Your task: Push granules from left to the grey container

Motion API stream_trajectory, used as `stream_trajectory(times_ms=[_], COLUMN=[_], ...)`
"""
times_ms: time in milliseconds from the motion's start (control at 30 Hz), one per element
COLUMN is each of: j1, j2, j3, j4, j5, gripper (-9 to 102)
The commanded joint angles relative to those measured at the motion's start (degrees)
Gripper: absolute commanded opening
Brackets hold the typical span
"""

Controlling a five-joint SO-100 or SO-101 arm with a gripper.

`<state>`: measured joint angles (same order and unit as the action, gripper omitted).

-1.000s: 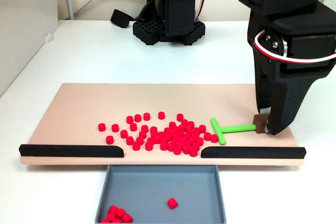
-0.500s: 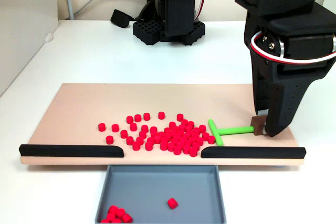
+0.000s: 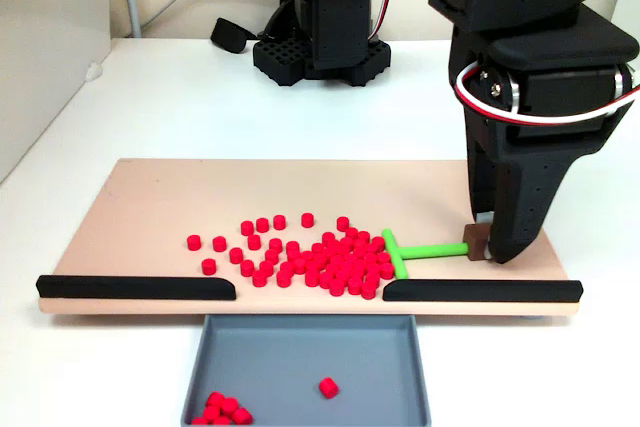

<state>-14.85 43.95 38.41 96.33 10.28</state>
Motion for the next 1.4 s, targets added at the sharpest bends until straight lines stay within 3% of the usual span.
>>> stream_trajectory(times_ms=[0, 1367], j1=[0.9, 2.8], j2=[-0.1, -0.7], j3=[-1.2, -1.2], j4=[0.3, 0.3], j5=[-1.1, -5.4], gripper=[0, 0])
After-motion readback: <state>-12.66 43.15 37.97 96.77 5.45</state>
